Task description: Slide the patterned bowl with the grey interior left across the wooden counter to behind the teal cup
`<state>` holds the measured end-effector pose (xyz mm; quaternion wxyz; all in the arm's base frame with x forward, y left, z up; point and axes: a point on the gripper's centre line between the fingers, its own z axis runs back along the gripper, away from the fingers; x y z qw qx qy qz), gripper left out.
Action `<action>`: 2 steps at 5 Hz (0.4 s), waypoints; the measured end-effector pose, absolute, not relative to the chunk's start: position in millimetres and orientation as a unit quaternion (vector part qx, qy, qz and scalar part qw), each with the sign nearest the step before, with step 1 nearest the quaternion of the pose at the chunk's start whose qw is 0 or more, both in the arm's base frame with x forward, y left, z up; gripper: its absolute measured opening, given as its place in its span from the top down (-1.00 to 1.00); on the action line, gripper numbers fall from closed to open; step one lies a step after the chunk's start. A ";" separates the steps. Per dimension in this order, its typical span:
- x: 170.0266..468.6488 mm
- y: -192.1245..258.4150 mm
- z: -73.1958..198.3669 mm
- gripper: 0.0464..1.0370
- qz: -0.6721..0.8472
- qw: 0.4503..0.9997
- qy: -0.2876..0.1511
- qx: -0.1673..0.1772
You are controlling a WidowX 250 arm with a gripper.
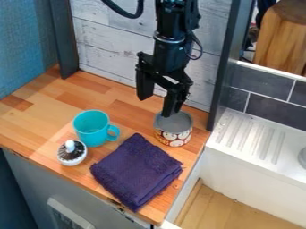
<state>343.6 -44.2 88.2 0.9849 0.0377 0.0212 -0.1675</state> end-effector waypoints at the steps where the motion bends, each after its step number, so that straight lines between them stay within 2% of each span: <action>1: 339.4 -43.5 74.9 -0.93 -0.167 0.984 0.043 0.036; 2: 346.8 -49.3 67.3 -0.93 -0.156 0.987 0.009 0.025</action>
